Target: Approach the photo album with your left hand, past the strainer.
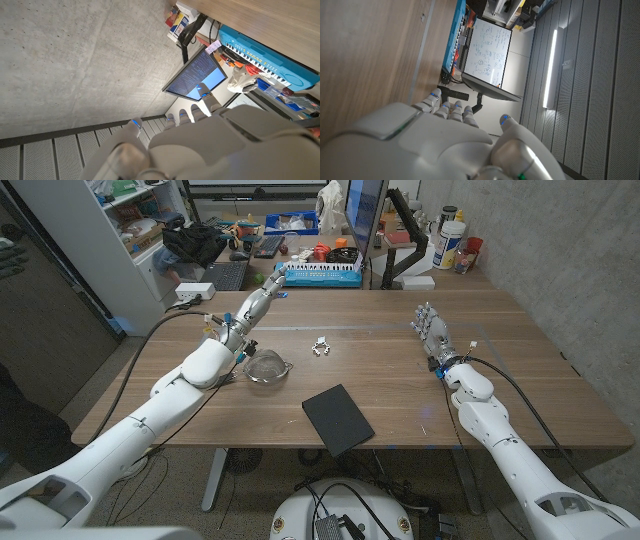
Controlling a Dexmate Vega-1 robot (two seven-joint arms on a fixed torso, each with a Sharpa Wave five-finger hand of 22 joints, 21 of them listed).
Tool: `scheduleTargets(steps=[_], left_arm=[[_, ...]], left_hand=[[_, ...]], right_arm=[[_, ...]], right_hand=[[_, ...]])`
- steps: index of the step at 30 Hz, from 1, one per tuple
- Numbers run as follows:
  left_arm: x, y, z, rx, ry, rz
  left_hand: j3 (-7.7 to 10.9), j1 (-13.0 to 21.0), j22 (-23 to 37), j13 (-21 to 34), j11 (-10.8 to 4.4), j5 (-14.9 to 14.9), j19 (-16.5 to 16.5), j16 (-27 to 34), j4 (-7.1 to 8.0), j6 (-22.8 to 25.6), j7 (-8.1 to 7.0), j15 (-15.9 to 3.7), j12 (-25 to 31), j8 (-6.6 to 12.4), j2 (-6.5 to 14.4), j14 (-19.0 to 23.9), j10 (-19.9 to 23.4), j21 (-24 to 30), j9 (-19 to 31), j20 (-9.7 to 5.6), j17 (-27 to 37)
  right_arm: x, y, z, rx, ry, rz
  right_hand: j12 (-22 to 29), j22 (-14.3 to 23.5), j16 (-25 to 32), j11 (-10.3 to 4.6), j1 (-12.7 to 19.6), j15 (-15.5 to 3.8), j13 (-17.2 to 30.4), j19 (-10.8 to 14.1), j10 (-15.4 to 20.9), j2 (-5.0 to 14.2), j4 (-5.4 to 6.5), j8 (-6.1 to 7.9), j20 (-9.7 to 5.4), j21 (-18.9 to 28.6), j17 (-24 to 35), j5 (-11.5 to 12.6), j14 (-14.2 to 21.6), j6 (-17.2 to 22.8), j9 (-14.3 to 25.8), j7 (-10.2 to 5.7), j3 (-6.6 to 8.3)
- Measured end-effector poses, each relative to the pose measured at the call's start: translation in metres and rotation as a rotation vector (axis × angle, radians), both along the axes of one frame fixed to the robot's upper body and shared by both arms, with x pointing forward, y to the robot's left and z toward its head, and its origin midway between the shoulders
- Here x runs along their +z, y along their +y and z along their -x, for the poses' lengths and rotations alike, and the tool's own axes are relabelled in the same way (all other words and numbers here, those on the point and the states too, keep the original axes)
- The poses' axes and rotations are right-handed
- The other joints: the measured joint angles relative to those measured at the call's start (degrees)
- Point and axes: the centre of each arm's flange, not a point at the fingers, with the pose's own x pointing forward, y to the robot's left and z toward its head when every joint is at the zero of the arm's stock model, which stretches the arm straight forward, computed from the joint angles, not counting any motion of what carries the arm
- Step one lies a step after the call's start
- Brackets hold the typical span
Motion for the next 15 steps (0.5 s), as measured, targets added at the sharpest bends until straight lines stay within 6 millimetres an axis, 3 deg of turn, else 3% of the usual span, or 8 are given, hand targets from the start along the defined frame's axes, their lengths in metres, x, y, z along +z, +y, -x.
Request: scheduleTargets(steps=[15], left_arm=[[0.010,-0.006,0.013,-0.010,-0.054,-0.083]], left_hand=[[0.00,0.2,0.0,0.0,-0.02,0.3,0.0,0.0,0.00,0.1,-0.52,0.00,0.0,0.00,-0.2,0.0,0.0,-0.6,0.0,0.00,0.0]], right_arm=[[-0.002,0.002,-0.003,0.002,0.003,-0.006]], right_hand=[[0.0,0.0,0.0,0.00,0.0,0.00,0.0,0.0,0.0,0.00,-0.17,0.00,0.00,0.0,0.0,0.0,0.0,0.0,0.0,0.00,-0.17]])
